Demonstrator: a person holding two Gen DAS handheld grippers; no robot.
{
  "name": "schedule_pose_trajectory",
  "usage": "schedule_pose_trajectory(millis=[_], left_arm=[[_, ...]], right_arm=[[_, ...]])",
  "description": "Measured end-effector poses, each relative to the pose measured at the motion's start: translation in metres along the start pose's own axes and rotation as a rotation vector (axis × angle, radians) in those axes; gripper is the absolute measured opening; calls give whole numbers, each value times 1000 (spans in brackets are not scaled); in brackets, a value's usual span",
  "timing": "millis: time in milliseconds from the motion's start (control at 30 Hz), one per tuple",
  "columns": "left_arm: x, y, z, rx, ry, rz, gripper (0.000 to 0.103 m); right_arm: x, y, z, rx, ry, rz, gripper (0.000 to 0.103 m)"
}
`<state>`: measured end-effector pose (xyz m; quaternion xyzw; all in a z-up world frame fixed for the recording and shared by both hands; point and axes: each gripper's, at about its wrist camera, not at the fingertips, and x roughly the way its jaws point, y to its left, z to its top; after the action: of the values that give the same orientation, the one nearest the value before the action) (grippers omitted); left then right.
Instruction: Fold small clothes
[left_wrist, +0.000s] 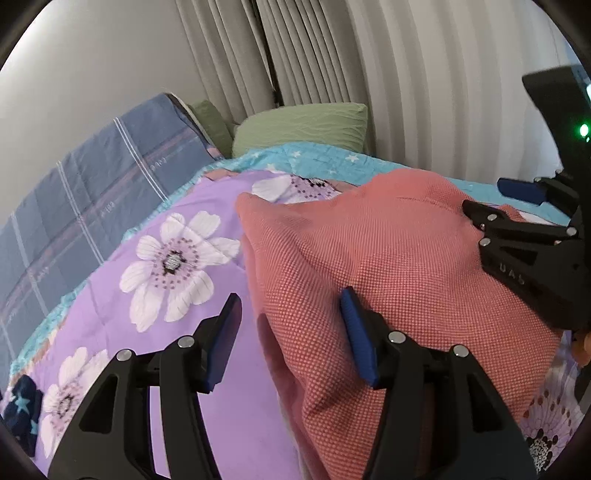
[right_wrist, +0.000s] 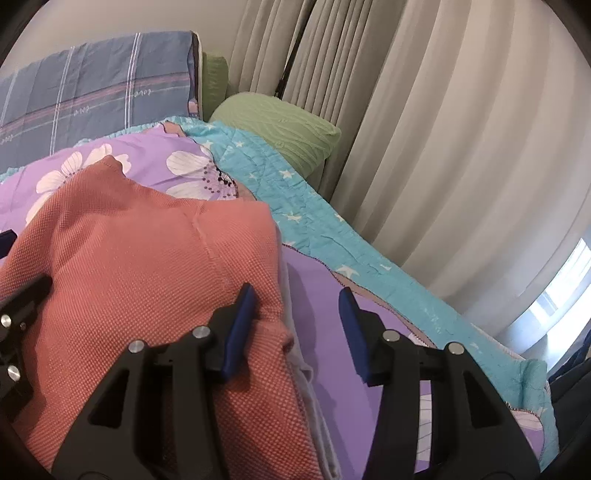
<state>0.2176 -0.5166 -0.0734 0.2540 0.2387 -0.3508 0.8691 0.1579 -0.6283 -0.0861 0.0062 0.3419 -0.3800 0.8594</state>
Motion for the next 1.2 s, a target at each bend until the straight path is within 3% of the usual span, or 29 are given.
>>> schedule_pose_trajectory(millis=[100, 167, 233, 367, 433, 533, 767, 1200], left_arm=[[-19, 8, 1, -16, -13, -46, 61], [-34, 16, 0, -38, -9, -100, 68], [-57, 24, -7, -63, -52, -109, 74], [-100, 36, -24, -125, -102, -153, 94], [-124, 38, -34, -144, -132, -162, 100], [-156, 35, -48, -152, -165, -165, 102], [-215, 31, -74, -170, -209, -171, 102], [-299, 46, -111, -211, -223, -120, 102]], right_arm=[[-31, -11, -4, 11, -30, -30, 53], [-59, -21, -8, 33, -52, 3, 54], [-82, -27, -15, 38, -65, 25, 55], [-131, -42, -34, 119, -62, 143, 57], [-156, -46, -48, 189, -57, 211, 61], [-190, -41, -69, 233, -46, 240, 68], [-263, -26, -90, 262, -87, 207, 86], [-346, -7, -105, 220, -152, 164, 90]])
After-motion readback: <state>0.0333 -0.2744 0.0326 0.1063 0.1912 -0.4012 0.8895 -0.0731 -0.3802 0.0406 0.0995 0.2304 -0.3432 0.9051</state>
